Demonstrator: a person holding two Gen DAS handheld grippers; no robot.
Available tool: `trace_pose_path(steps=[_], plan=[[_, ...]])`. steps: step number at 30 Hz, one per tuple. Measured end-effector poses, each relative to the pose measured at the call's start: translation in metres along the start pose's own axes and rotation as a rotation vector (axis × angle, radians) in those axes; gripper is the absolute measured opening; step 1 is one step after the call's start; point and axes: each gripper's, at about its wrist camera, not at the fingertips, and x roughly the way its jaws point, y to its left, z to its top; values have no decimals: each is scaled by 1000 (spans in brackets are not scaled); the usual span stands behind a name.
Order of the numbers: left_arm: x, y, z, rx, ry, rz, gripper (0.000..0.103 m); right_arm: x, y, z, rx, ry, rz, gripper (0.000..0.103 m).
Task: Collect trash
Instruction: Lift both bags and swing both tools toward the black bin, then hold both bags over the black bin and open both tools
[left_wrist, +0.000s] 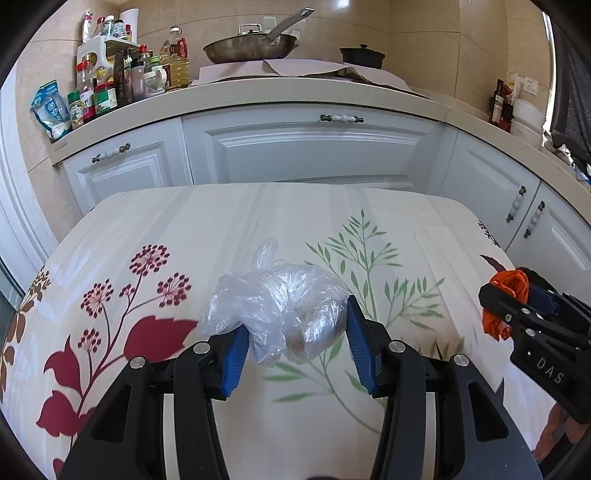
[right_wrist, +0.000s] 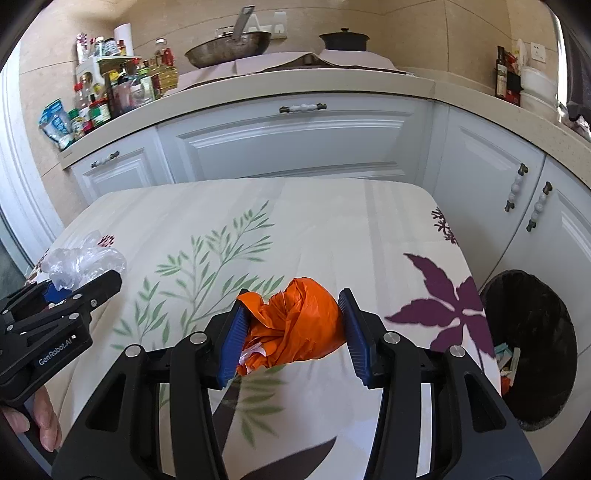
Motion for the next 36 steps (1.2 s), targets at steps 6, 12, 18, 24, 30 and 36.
trace_pose_path(steps=[6,12,18,24,30,36], plan=[[-15,-12,-9,16,-13,-11,49,-19,-1,-11,-5,-17,4,47],[-28,-35,-13,41,-34,-43,49,-42,-19,-19,20,-50,-18,47],[-37,-68,-18,79,-40,-107,49,-66,-51,-31,62,-78,-73,47],[-43,-113,-18,145,-62,-174,49,-88,-89,-40,110,-105,-146,47],[-49,-158,-15,197,-91,-240,49,-111,-132,-48,155,-137,-233,47],[-54,-206,-14,253,-119,-300,49,-131,-172,-50,187,-173,-310,47]])
